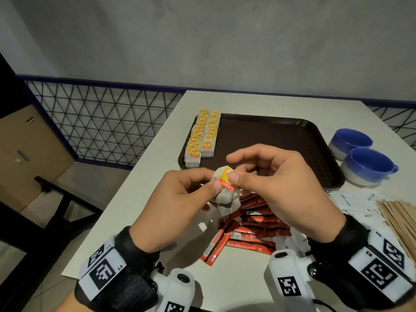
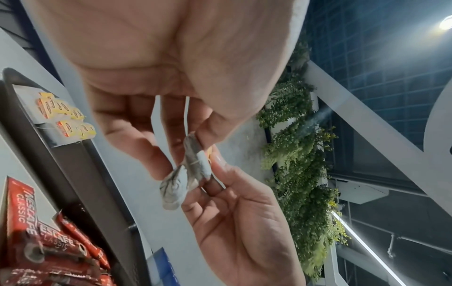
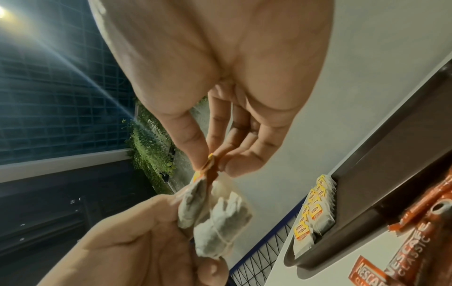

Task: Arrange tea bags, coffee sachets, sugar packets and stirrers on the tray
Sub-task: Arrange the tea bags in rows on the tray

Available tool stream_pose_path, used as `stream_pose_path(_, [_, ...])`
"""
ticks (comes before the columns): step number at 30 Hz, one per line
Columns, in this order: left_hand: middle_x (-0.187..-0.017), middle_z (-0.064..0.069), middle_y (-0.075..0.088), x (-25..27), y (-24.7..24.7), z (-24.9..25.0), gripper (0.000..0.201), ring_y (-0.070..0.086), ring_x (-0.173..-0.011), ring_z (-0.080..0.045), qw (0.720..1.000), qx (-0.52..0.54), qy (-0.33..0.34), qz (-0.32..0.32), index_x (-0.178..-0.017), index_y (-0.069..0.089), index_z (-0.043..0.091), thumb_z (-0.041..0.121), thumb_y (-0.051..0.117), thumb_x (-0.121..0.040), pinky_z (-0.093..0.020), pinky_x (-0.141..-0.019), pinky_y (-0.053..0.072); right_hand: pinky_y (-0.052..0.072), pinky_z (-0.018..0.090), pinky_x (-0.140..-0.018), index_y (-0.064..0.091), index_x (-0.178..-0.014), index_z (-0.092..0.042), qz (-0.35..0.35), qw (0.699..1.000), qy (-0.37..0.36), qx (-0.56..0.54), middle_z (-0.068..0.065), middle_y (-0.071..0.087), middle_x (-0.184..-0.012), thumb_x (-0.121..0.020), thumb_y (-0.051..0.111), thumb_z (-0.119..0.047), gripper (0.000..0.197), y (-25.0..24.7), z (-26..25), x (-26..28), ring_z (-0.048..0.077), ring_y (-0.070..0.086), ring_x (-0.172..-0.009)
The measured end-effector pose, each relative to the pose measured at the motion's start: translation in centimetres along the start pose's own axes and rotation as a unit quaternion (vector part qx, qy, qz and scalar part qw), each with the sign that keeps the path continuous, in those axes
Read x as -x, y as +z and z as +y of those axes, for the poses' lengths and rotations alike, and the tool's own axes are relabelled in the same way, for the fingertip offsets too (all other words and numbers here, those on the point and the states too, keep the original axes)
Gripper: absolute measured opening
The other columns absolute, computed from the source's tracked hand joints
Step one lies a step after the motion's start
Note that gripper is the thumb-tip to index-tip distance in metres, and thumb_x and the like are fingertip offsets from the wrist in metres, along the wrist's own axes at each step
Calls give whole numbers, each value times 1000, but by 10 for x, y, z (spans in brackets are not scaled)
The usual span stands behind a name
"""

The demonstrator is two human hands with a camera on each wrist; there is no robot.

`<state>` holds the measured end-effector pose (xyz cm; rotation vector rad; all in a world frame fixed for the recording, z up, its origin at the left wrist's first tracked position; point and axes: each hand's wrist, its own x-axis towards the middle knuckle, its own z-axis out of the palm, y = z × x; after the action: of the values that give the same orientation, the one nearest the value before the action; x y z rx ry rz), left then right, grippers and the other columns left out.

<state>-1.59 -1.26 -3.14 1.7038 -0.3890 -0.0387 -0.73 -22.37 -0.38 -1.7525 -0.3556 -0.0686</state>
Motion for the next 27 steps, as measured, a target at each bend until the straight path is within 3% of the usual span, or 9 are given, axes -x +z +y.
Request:
stream_pose_path(3, [-93,-5,79,-1,1,0,19,64,-75,-8,1000,-2,2,15,-105,81,22,27,66,-95,-26,-68,50,62,36,-79,80,-102,-21,8,1000,-4,-18,8,77,-85,-86,83,-10,20,-1,1,-1,28,75,-81])
stream_pose_path(6, [-83,-11,74,1,1,3,21,58,-70,-17,1000,-11,-7,18,-95,82,26,40,68,-90,-30,-68,47,64,38,-75,78,-101,-15,21,999,-6,-43,8,77,-85,-84,83,-9,18,-1,1,-2,28,76,-79])
stream_pose_path(10, [-92,-3,79,3,2,3,18,69,-77,-11,1000,-14,-8,-3,-100,81,19,31,72,-90,-20,-70,51,62,27,-67,78,-97,-8,29,998,-4,-51,7,77,-85,-83,82,-9,14,-3,-3,-3,27,75,-77])
stream_pose_path(13, [-99,-4,80,4,2,2,17,74,-91,-28,1000,-22,-14,-17,-105,80,19,27,73,-92,-43,-81,61,61,24,-67,80,-95,-10,18,999,4,-38,5,79,-87,-85,81,-11,11,-4,-4,-1,22,77,-79])
stream_pose_path(15, [-99,-6,79,5,1,4,16,74,-93,-34,999,-20,-22,-24,-106,80,16,23,74,-92,-56,-84,59,61,24,-69,81,-94,-12,20,999,8,-32,5,80,-87,-84,82,-12,10,-4,-2,-1,20,78,-80])
stream_pose_path(20, [-93,-8,79,5,0,8,14,74,-87,-36,999,-27,-33,-31,-101,80,16,23,75,-91,-60,-82,58,63,27,-76,81,-95,-14,22,1000,3,-11,1,81,-91,-83,83,-14,12,-3,-1,0,17,78,-86])
stream_pose_path(27, [-94,-10,79,7,1,8,14,74,-90,-39,998,-14,-40,-47,-101,82,17,24,75,-91,-64,-85,57,65,33,-74,81,-95,-14,30,999,-10,-23,2,80,-89,-82,83,-13,13,-2,-5,3,20,78,-82])
